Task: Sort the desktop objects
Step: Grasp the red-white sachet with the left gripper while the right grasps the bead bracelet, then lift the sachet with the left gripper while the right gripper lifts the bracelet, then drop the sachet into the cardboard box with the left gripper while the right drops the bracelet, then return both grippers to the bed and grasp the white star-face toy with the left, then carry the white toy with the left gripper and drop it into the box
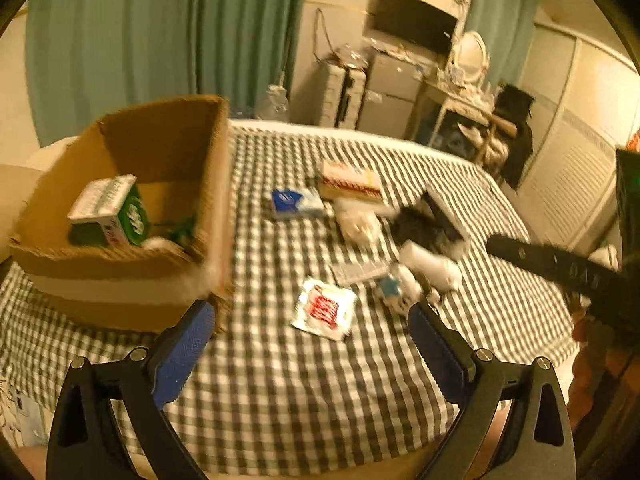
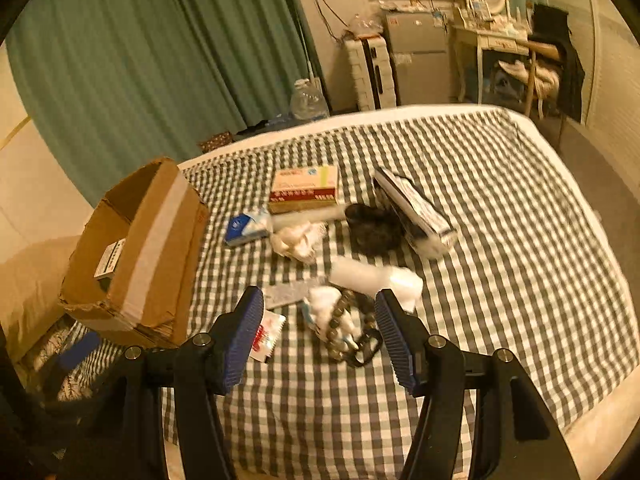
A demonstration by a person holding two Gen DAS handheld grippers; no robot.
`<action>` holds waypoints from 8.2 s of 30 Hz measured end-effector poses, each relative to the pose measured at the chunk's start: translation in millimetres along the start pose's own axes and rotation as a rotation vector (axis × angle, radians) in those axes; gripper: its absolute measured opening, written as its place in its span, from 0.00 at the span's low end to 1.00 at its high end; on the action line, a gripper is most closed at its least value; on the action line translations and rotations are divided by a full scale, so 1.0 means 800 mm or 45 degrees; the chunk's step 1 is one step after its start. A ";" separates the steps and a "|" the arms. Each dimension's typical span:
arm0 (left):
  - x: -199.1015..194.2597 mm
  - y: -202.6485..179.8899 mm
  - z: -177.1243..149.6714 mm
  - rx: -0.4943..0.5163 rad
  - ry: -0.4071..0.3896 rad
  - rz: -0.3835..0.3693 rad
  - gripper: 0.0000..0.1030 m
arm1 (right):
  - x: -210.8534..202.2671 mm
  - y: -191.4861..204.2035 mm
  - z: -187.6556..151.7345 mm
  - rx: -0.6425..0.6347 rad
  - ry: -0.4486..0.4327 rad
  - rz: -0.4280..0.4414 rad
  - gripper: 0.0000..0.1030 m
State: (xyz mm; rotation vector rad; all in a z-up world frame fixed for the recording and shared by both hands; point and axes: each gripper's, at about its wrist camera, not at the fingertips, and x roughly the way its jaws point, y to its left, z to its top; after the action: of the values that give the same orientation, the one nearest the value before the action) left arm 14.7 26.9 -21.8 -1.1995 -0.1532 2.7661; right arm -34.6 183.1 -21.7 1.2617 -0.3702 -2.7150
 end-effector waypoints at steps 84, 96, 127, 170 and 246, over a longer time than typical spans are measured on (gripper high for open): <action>0.124 0.005 -0.063 0.056 0.219 -0.117 0.26 | 0.132 -0.131 -0.061 0.345 0.519 -0.095 0.11; 0.062 -0.003 -0.042 0.072 0.090 -0.205 0.26 | 0.030 -0.073 -0.026 0.165 0.248 -0.052 0.11; -0.085 0.196 0.104 -0.090 -0.236 0.078 0.26 | 0.012 0.320 0.065 -0.489 0.114 0.396 0.11; 0.071 -0.071 -0.010 -0.002 0.183 -0.230 0.93 | 0.043 -0.094 -0.030 0.100 0.183 -0.146 0.35; -0.027 0.092 0.019 -0.135 -0.011 -0.230 0.34 | 0.022 0.153 -0.019 -0.306 0.156 0.158 0.04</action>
State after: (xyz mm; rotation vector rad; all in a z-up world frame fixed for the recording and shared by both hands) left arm 12.8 -50.0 -6.4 -1.1352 -0.3934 2.6353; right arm -33.0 58.8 -11.2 1.2825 -0.1012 -2.4764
